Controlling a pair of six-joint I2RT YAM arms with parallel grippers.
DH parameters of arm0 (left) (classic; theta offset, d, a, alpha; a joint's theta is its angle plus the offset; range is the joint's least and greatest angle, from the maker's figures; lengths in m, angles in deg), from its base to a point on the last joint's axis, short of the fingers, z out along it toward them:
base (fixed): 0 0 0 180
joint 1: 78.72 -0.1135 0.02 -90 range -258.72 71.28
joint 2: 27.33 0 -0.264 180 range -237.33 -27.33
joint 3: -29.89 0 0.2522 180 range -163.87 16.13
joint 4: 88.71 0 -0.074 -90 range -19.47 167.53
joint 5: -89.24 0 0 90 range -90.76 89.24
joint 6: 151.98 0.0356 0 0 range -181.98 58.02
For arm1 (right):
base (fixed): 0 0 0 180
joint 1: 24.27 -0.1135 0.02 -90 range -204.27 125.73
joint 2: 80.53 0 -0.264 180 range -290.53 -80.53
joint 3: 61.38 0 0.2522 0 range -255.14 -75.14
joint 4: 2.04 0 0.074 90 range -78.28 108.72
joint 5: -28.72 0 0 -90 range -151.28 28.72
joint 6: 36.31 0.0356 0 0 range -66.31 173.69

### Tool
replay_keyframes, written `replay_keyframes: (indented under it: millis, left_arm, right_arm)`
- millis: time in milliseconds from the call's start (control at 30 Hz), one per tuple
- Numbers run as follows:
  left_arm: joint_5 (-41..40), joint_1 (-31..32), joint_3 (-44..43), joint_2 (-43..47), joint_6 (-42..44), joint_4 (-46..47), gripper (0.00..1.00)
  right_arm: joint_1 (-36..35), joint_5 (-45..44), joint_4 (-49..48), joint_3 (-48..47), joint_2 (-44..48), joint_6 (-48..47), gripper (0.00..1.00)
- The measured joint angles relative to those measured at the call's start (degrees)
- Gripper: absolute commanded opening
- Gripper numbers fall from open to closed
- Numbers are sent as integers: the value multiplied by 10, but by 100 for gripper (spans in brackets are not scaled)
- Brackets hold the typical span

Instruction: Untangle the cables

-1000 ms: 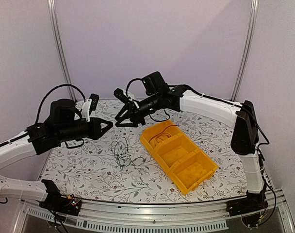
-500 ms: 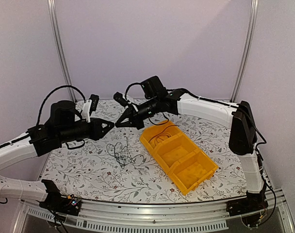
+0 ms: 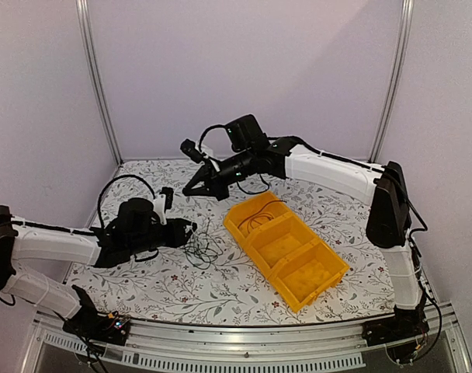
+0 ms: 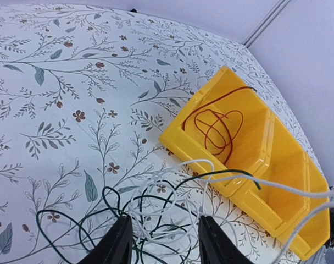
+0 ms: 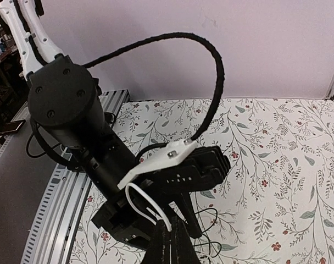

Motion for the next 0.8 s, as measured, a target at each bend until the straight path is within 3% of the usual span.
replay_keyframes:
  millis: [200,400,600,800]
  left_arm:
    - [-3,-1,0,-143,-13,132,34]
    - [11,-8,-21,-262,-20,183,12]
    - [20,-12,-34,-297,-18,184,0]
    - [25,-19,-38,-297,-14,167,0]
  right_arm:
    - [0,-14,14,-68,0,15,0]
    - [0,-28,6,-162,7,41,0]
    - [4,-68,-37,-185,62,51,0]
    - [15,-123,-97,-203,131,44,0]
